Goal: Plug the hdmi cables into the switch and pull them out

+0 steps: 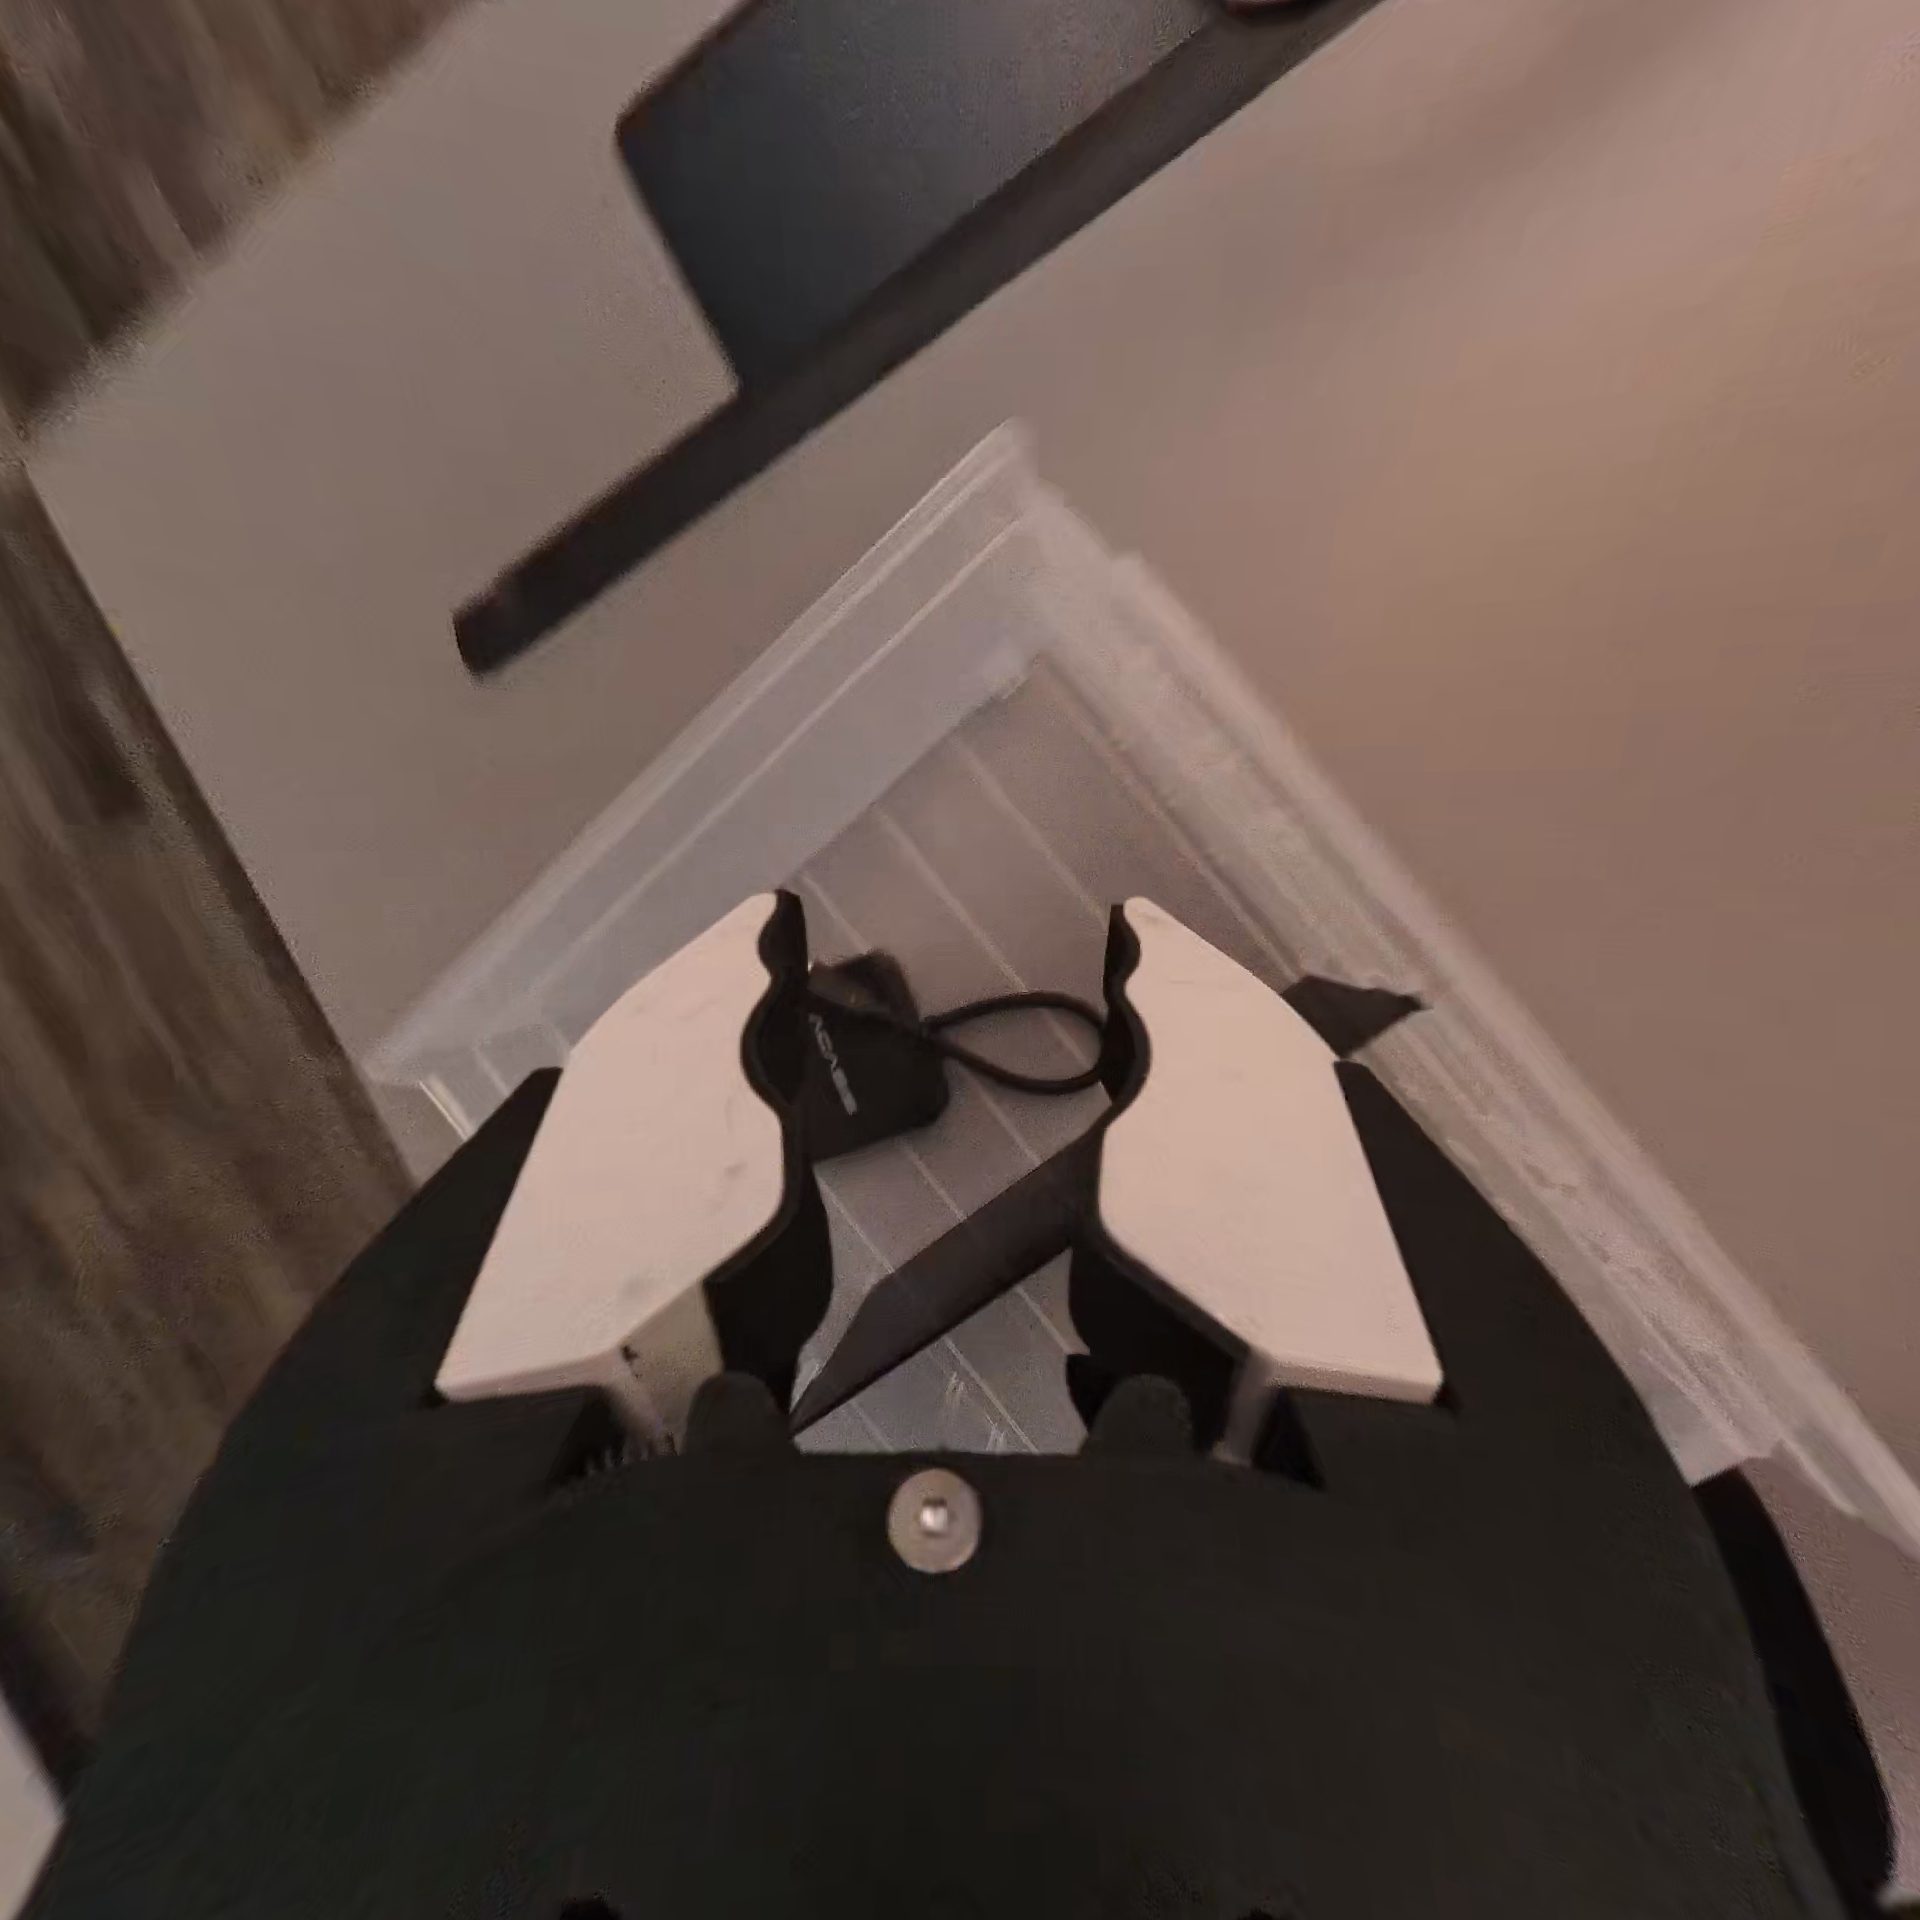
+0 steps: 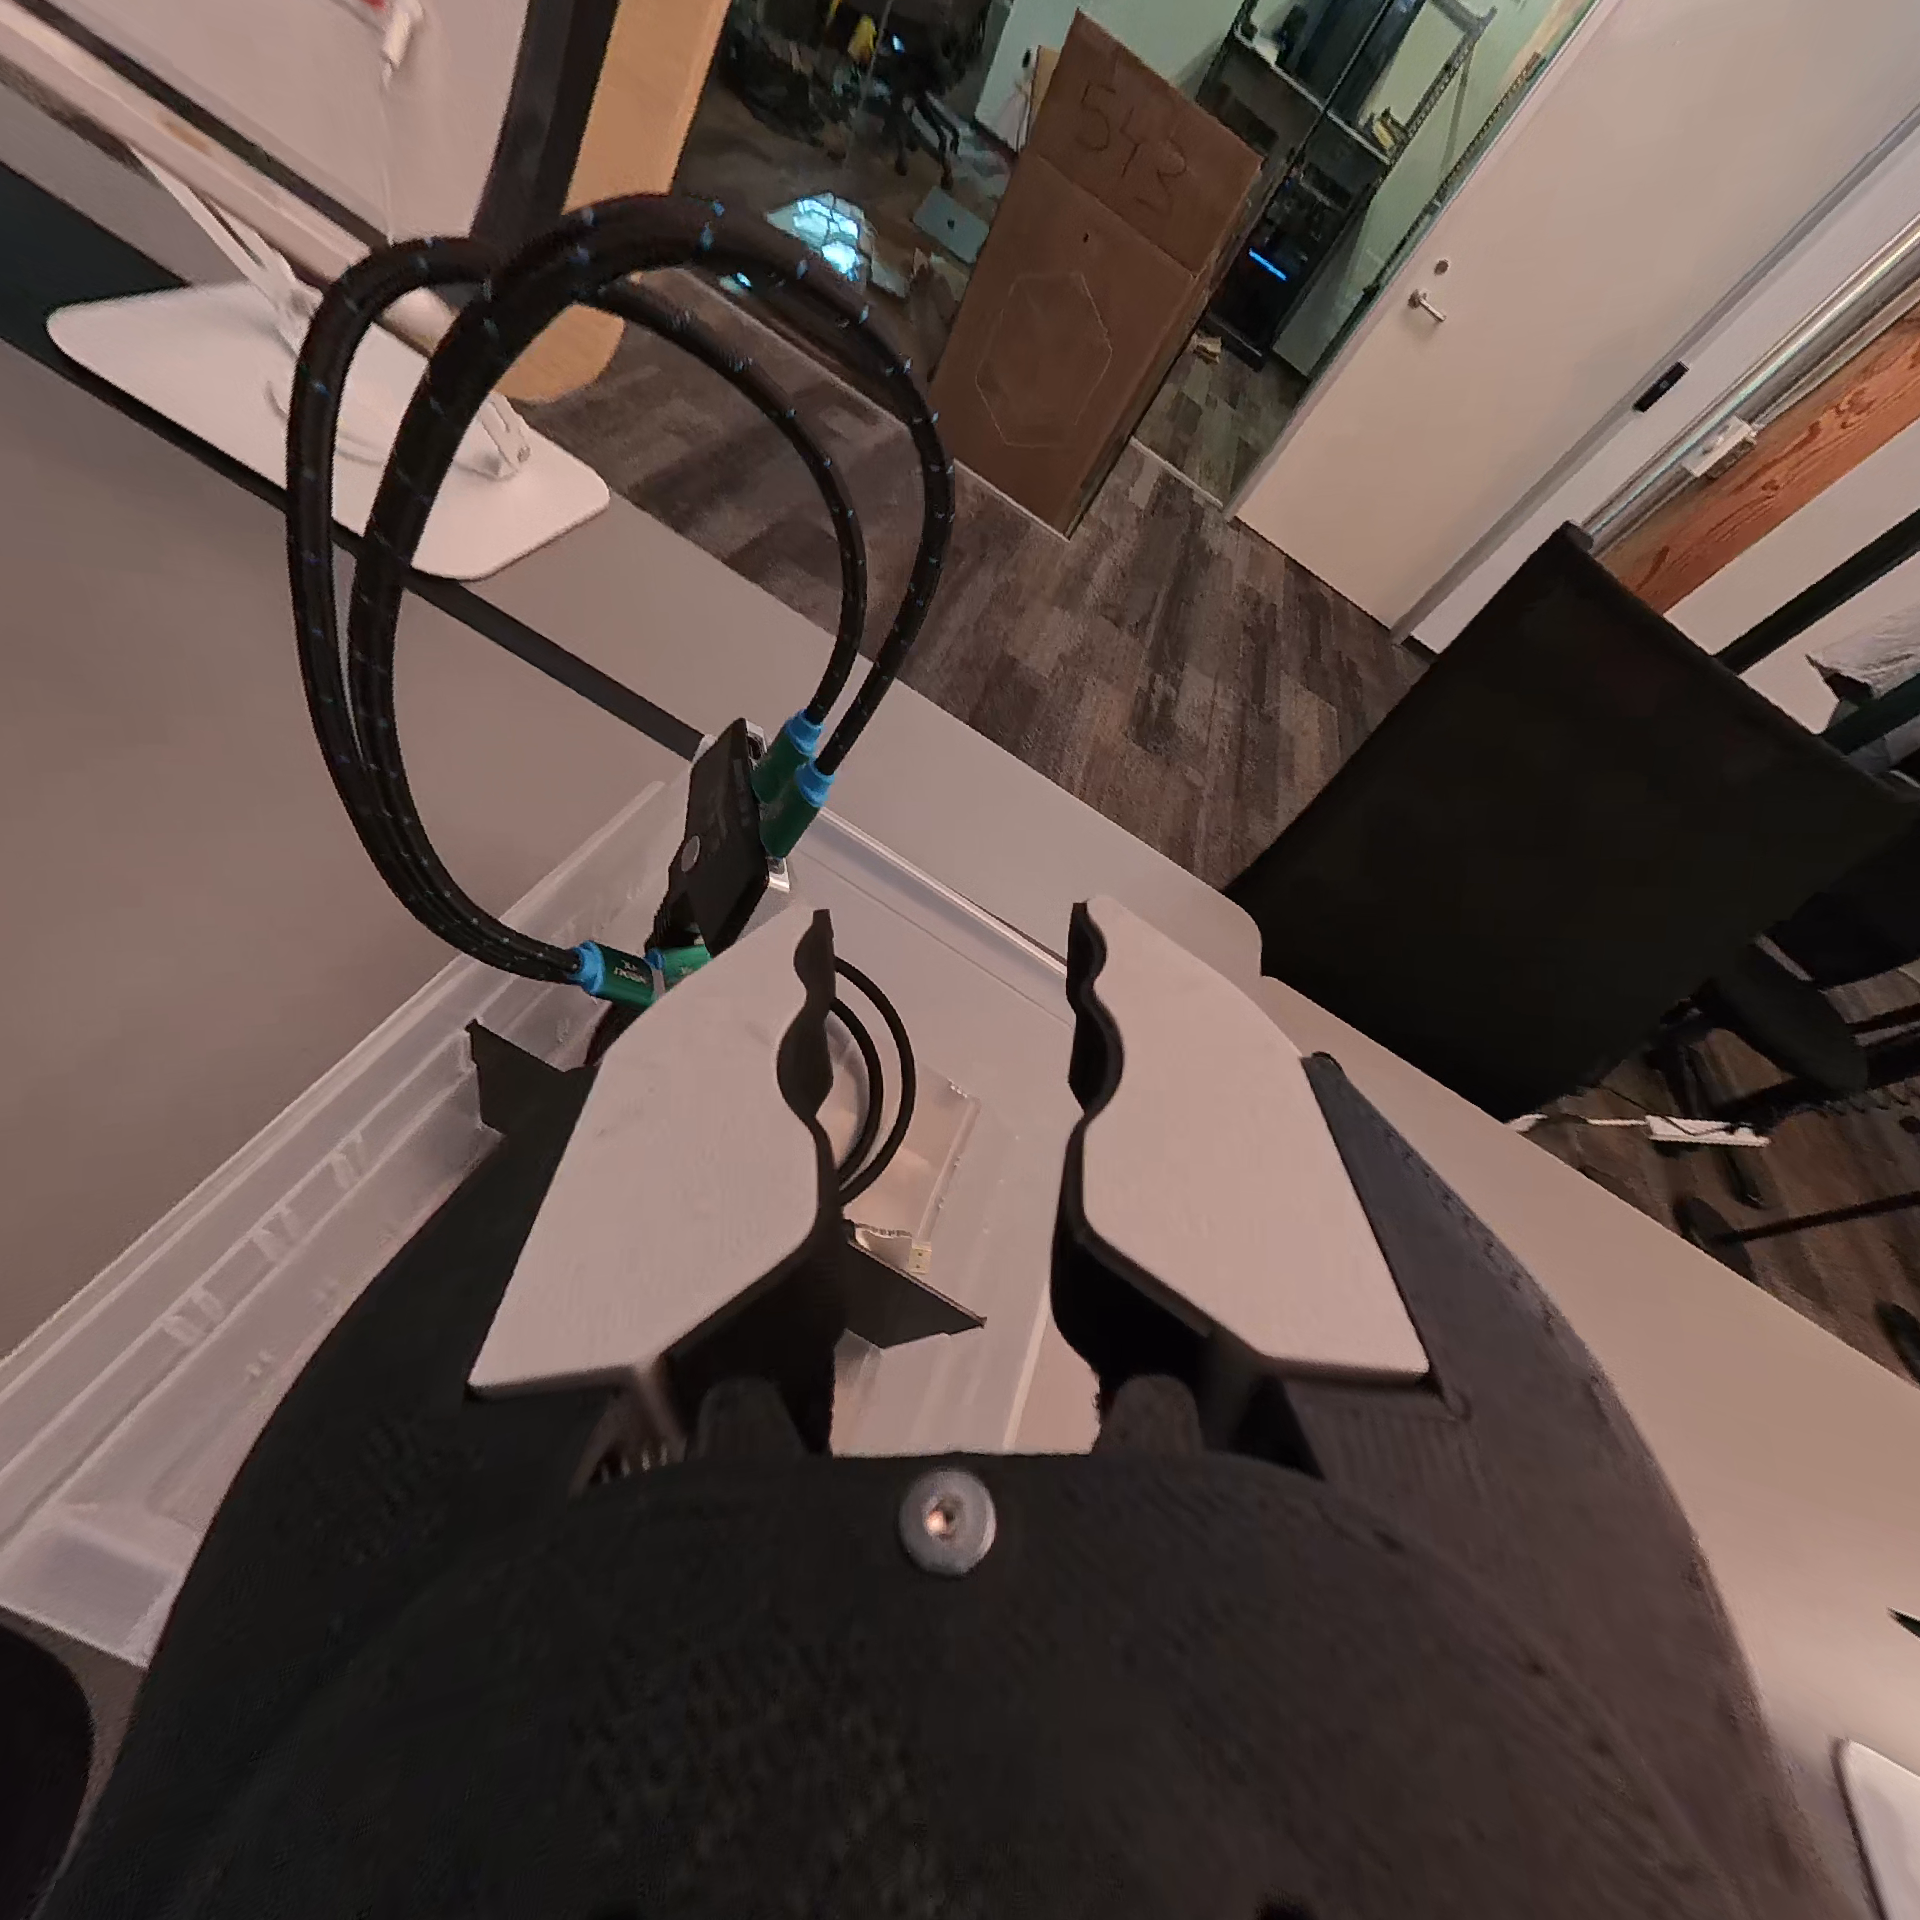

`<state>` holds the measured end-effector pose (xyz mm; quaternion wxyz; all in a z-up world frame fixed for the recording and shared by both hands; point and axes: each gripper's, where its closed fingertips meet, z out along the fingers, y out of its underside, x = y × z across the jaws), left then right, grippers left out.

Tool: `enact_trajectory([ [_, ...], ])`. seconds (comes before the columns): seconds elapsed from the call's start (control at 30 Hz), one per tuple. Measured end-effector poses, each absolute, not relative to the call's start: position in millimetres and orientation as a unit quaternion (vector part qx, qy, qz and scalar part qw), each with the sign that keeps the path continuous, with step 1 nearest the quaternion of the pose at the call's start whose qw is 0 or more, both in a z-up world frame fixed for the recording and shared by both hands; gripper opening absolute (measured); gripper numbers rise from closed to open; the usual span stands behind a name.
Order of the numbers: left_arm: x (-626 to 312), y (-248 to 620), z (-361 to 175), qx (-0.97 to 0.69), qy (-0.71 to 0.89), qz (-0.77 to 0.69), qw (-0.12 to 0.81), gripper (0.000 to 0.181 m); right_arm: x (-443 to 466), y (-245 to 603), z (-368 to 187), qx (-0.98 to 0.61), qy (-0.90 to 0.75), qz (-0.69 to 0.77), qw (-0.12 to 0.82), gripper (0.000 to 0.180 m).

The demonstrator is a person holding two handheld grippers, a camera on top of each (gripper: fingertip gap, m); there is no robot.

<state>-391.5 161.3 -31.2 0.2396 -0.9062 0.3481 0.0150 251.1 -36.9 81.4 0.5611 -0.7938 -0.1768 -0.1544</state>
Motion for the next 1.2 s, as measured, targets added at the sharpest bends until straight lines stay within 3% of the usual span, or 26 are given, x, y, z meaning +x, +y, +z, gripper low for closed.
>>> enact_trajectory([
  [0.3, -459, 180, -108, -0.924, 0.342, 0.067, 0.159, 0.041, 251, -34, 76, -0.807, -0.180, -0.186, 0.531, 0.044],
  [0.47, -460, 178, -126, -0.948, 0.293, 0.025, 0.122, 0.041, 245, -28, 70, -0.812, -0.200, -0.203, 0.510, 0.044],
  [0.67, -457, 176, -133, -0.949, 0.295, 0.014, 0.110, 0.026, 239, -23, 65, -0.814, -0.217, -0.209, 0.496, 0.044],
  [0.8, -457, 176, -125, -0.934, 0.331, 0.045, 0.125, 0.024, 237, -21, 63, -0.815, -0.221, -0.208, 0.494, 0.044],
  [0.87, -454, 177, -113, -0.930, 0.333, 0.045, 0.147, 0.015, 237, -21, 62, -0.815, -0.223, -0.206, 0.494, 0.044],
  [1.2, -429, 168, -15, -0.886, 0.370, 0.020, 0.279, 0.012, 229, -19, 65, -0.808, -0.234, -0.203, 0.501, 0.044],
])
